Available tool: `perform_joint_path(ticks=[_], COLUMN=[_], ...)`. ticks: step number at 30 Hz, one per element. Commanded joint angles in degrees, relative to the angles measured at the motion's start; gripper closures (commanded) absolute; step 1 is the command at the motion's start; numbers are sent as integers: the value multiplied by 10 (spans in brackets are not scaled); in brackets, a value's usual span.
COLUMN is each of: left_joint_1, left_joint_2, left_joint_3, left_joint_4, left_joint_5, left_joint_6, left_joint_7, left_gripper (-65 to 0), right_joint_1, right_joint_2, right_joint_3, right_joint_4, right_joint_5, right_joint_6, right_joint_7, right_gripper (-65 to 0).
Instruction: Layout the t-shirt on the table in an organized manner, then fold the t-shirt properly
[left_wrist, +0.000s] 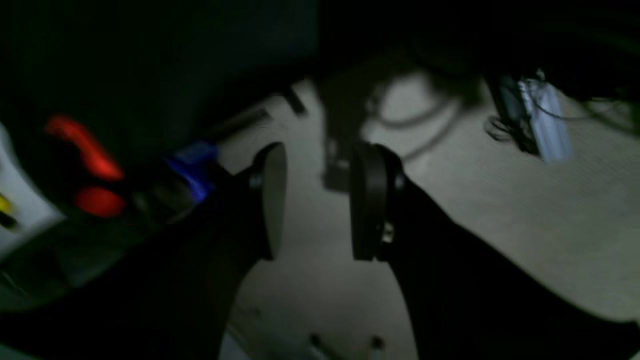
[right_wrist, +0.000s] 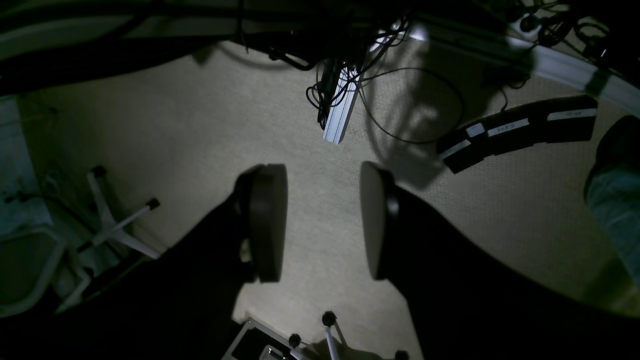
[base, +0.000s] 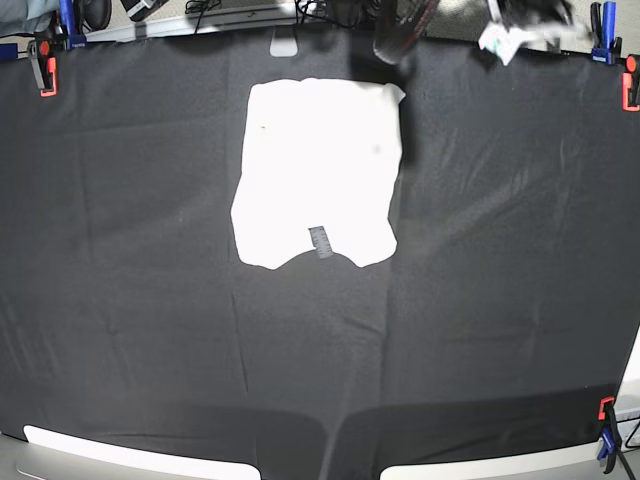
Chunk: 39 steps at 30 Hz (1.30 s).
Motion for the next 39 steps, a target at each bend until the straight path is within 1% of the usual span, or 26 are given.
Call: perform_joint_path(ticks=[1, 2, 4, 6, 8, 12, 14, 16, 19, 22, 24, 25, 27, 29, 31, 32, 35, 37, 39], left_joint_1=[10, 13, 14, 12, 5, -29, -57, -92, -150, -204, -233, -245, -264, -279, -291, -297, -310, -313, -315], left_joint_2=[5, 15, 37, 58, 77, 105, 112, 119, 132, 147, 156, 159, 162, 163, 165, 167, 172, 176, 178], left_joint_3=[-1, -1, -1, -1, -1, -1, -1, -1, 0, 0, 0, 0, 0, 0, 0, 0, 0, 0, 0], left_joint_4=[-14, -40, -95, -152, -212, -342, -417, -496, -616, -728, -794, -824, -877, -920, -956, -971, -1008, -1026, -1036], left_joint_5=[5, 5, 6, 6, 6, 2, -23, -64, -111, -125, -125, -125, -125, -125, -125, -125, -125, -125, -125], left_joint_6=[21, 28, 29, 29, 29, 29, 29, 28, 27, 26, 22, 14, -16, -49, -82, -99, -153, -165, -167], left_joint_7=[-13, -23, -41, -73, -106, -184, -239, -290, -332, -376, -426, -455, -519, -584, -641, -656, -666, -667, -667], left_gripper=[-198, -198, -198, -198, -198, -198, -198, -198, -198, -198, -198, -198, -198, -198, -198, -198, -198, -198, -198], right_joint_1=[-9, -9, -9, -9, -7, 5, 12, 22, 37, 47, 50, 50, 50, 53, 73, 90, 167, 226, 284], right_joint_2=[2, 2, 2, 2, 2, 2, 2, 2, 2, 2, 2, 3, 10, 30, 55, 66, 85, 86, 86], right_joint_3=[2, 2, 2, 2, 2, 2, 2, 1, 1, 1, -2, -7, -28, -65, -113, -139, -216, -261, -303], right_joint_4=[10, 10, 9, 8, 8, -2, -14, -33, -66, -100, -129, -146, -189, -242, -305, -340, -461, -553, -650], right_joint_5=[6, 6, 6, 6, 6, 6, 6, 6, 6, 6, 19, 24, 21, 19, 4, -12, -77, -122, -150], right_joint_6=[5, 5, 5, 5, 5, 5, 5, 5, 5, 5, 5, 5, 5, 5, 5, 5, 5, 5, 5], right_joint_7=[17, 27, 54, 80, 94, 97, 98, 98, 97, 96, 94, 93, 94, 105, 135, 156, 216, 269, 342], right_gripper=[-240, -240, -240, -240, -240, -240, -240, -240, -240, -240, -240, -240, -240, -240, -240, -240, -240, -240, -240])
